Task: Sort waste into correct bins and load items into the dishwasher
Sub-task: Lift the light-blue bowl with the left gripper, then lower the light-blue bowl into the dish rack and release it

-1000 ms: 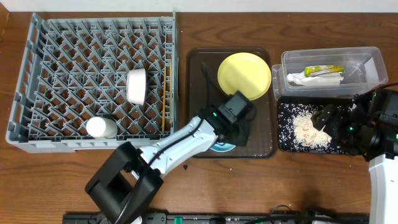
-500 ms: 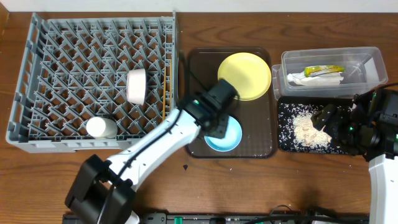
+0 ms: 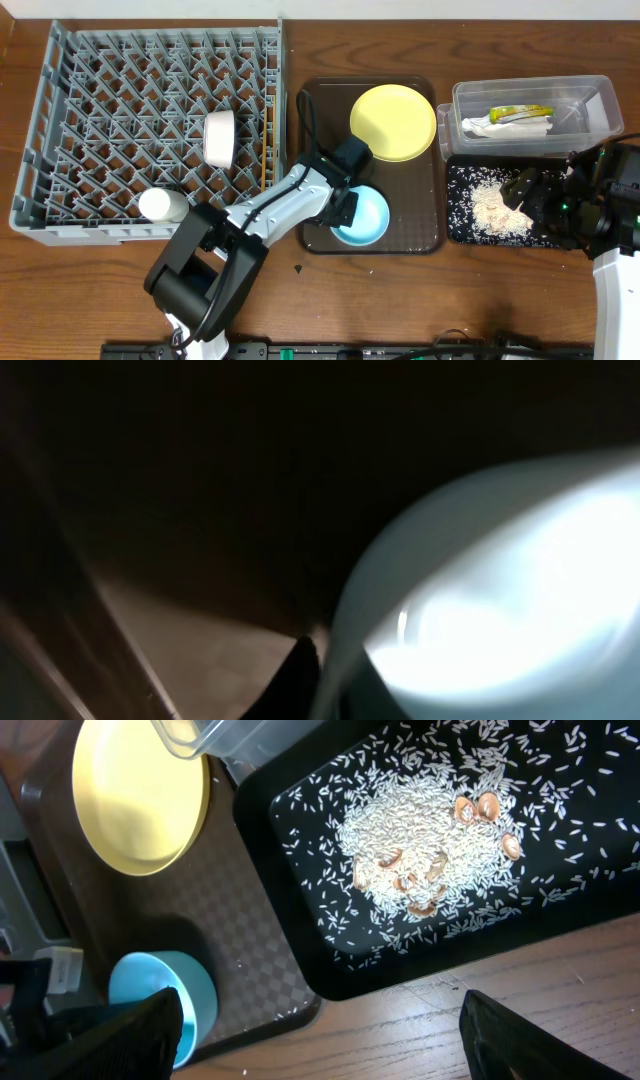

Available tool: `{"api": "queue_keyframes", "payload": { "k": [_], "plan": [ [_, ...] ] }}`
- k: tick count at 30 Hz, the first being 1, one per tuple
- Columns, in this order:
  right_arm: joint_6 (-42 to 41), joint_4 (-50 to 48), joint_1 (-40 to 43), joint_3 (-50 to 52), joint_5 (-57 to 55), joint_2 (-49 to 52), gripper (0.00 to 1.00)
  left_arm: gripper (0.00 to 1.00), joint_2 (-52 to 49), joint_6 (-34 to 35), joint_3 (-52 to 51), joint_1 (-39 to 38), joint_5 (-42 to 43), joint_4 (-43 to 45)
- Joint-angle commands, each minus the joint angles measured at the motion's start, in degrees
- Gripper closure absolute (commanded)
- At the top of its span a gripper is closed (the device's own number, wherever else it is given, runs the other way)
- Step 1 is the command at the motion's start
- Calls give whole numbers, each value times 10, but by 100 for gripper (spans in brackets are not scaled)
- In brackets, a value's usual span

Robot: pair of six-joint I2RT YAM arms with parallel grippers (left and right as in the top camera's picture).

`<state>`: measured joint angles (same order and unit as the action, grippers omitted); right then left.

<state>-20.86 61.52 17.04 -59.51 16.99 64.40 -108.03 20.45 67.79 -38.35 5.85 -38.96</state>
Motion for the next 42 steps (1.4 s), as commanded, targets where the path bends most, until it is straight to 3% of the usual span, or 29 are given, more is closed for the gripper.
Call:
{"api": "queue_keyframes", "payload": {
  "k": [1,6,9,15,16,20,26,34,42],
  "plan": [
    [-3,0,5,-4,4,-7,13,92,5,-10,2,2,1,-14],
    [-3,0,5,-4,4,-7,13,92,69,-14,51,10,-34,-89],
    [-3,0,5,-4,4,-7,13,93,132,-14,82,17,-133,-139],
    [-3,-2,5,-4,4,-7,14,92,256,-35,97,41,-495,-187],
    [-3,-4,5,-4,4,-7,13,92,271,-65,97,55,-615,-189],
    [-3,-6,5,-4,4,-7,13,93,263,-95,97,100,-793,-179],
    [-3,-10,5,-4,4,-7,13,93,206,-192,97,208,-817,-87],
    [-3,-10,5,-4,4,-6,13,93,109,-196,97,304,-817,-19],
    [-3,-10,5,-4,4,-6,13,93,41,-196,97,342,-811,16]
  ]
}}
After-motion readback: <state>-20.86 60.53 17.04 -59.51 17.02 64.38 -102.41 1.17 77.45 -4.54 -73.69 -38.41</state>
